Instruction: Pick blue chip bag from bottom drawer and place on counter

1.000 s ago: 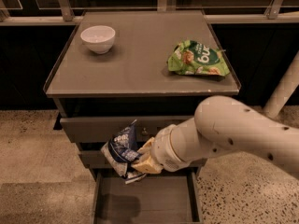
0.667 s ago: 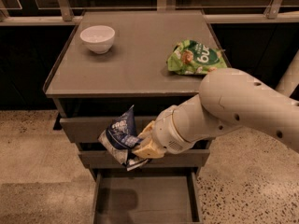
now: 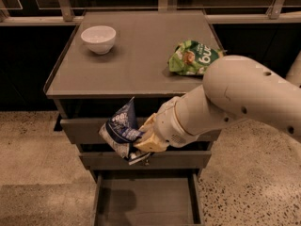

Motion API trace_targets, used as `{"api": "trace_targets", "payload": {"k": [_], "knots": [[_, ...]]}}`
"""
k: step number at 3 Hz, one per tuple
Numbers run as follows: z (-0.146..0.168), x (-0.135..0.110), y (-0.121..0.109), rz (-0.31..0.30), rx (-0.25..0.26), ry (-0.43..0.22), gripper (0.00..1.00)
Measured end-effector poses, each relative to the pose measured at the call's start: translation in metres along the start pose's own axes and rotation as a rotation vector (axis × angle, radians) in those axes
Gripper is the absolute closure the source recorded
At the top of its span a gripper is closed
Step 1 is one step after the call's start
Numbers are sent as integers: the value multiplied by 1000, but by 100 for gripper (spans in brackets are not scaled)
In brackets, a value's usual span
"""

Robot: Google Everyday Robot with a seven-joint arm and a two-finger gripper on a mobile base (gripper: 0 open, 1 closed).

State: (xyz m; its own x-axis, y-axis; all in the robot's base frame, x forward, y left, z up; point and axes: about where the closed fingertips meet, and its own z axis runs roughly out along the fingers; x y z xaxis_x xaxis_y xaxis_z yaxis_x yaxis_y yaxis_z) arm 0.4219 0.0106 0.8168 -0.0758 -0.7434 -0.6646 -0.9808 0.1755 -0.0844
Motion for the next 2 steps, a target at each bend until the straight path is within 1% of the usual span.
{"api": "trace_targets", "payload": {"k": [1,2], "knots": [[-23,-20,-23,-41,22,33,100],[-39,-34,-55,-73,25,37,100]]}}
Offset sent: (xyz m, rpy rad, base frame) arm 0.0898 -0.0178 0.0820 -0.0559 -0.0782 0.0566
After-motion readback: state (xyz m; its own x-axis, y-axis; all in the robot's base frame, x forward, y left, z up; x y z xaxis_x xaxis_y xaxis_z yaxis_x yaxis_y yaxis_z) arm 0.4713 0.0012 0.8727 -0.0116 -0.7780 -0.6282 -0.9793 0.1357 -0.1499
